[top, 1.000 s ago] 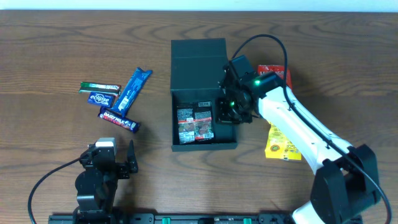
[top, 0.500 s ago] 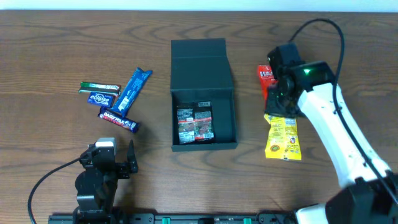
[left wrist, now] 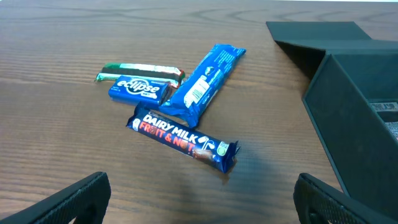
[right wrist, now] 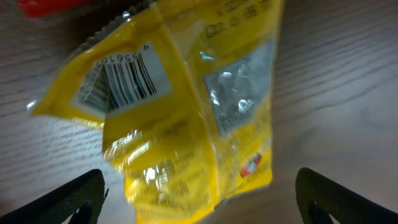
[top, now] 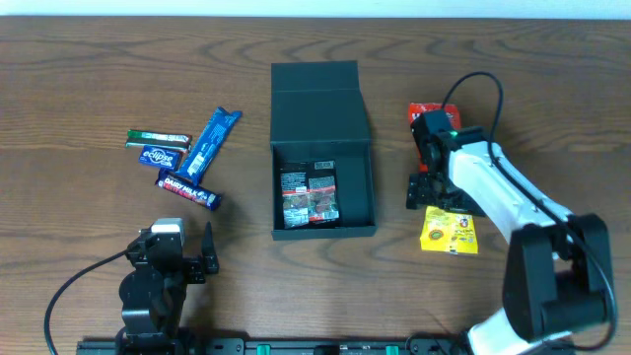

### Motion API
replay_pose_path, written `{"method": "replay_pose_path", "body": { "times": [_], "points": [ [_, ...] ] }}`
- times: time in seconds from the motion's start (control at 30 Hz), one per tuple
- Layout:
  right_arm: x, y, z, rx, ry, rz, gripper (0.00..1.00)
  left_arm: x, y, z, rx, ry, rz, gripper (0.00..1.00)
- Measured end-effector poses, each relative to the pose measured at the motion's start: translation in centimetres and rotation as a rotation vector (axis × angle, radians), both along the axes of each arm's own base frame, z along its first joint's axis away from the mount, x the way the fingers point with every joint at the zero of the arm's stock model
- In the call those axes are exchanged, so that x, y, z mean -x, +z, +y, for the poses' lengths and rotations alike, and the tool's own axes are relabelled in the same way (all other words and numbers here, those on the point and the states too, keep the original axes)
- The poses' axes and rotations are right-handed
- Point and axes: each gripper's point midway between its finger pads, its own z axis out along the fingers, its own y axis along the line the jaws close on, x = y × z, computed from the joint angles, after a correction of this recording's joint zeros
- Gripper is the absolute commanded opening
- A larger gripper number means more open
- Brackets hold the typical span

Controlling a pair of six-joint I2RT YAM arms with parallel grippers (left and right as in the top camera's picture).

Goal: Pack container
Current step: 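Grasp the yellow Hacks bag with the right gripper, then lower the yellow bag into the box beside the jerky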

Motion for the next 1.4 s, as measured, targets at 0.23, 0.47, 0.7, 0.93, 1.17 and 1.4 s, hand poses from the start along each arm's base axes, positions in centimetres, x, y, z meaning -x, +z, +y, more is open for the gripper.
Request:
{"method": "replay_pose_path", "body": {
  "times": [0.23, 0.47, 0.7, 0.93, 1.17, 1.4],
  "points": [
    [0.7, -2.8, -0.5, 0.039, 0.011, 0.095, 0.51, 0.0, 0.0, 0.0, 0.000, 0.000, 0.000, 0.95],
    [1.2, -2.3, -1.2, 0.087, 0.014, 0.127, 0.13, 0.0, 0.0, 0.0, 0.000, 0.000, 0.000, 0.95],
    [0.0, 1.8, -0.3, 0.074, 0.017, 0.165, 0.08, 0.0, 0.0, 0.0, 0.000, 0.000, 0.000, 0.95],
    [-4.3, 7.5, 4.8, 0.038, 0.134, 0.008, 0.14, 0.0, 0.0, 0.0, 0.000, 0.000, 0.000, 0.95],
    [-3.4, 8.8, 12.9, -0.016, 0.310, -0.060, 0.07, 0.0, 0.0, 0.0, 0.000, 0.000, 0.000, 0.95],
    [-1.5, 6.7, 18.3, -0.068, 0.379, -0.011, 0.04, 0.0, 0.0, 0.0, 0.000, 0.000, 0.000, 0.95]
  ]
}}
